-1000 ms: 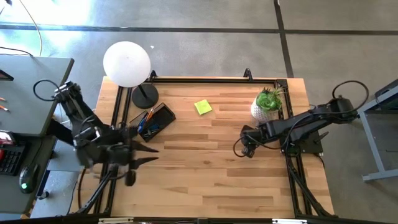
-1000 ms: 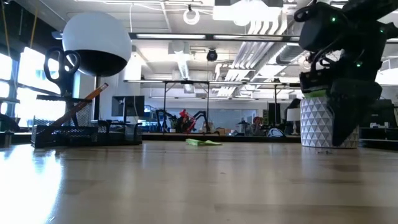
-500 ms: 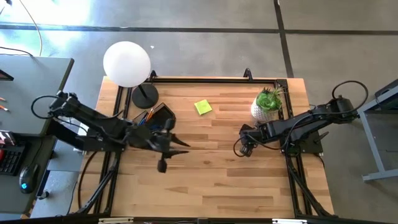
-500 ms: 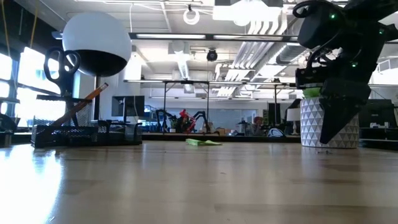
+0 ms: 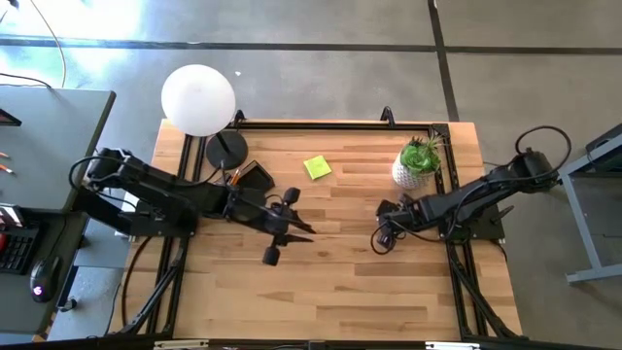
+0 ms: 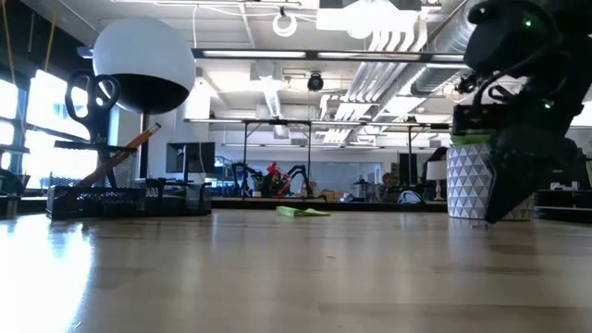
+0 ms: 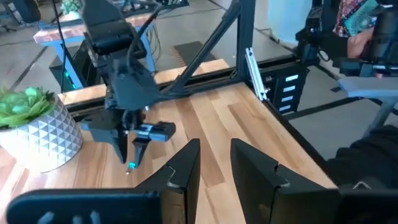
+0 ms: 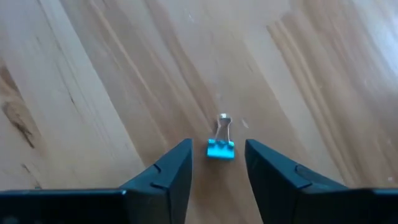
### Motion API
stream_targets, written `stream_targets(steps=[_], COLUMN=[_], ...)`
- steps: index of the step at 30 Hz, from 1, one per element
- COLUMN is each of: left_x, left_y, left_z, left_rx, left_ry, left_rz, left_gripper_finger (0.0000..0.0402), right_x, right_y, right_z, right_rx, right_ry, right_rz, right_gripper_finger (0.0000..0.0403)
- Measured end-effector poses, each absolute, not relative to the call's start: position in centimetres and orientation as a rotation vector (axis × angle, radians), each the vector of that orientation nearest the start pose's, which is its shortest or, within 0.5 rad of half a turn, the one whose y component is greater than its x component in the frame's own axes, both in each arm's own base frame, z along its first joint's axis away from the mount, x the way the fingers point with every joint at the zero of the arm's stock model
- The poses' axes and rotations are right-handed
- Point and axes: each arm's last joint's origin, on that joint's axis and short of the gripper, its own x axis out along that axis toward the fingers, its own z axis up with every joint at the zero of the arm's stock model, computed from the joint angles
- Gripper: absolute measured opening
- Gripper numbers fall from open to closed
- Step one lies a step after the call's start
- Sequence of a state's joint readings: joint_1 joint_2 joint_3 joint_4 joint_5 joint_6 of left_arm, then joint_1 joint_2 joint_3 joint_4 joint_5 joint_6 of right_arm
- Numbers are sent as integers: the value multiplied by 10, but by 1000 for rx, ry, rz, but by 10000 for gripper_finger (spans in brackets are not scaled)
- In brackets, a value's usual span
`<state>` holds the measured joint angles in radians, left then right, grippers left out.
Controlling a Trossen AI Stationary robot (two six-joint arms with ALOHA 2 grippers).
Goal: Pick and place office supplies into organizer
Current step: Put the light blue binder clip into the black mesh desk organizer
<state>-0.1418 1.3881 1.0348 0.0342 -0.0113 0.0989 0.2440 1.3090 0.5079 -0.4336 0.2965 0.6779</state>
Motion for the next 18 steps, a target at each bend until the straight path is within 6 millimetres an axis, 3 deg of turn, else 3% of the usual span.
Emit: stream_targets(steps=[7, 18], left_x=[315, 314], left_y=[-45, -45], left_z=[304, 303], left_rx=[120, 119], left_ry=[286, 300], left_rz=[-146, -147], left_gripper_finger=[79, 79], right_x=[184, 186], right_y=[37, 37], right_z=[121, 121], right_rx=[267, 239], right_ry=[1089, 1071], right_rz=[-470, -427], right_gripper_finger=[138, 137])
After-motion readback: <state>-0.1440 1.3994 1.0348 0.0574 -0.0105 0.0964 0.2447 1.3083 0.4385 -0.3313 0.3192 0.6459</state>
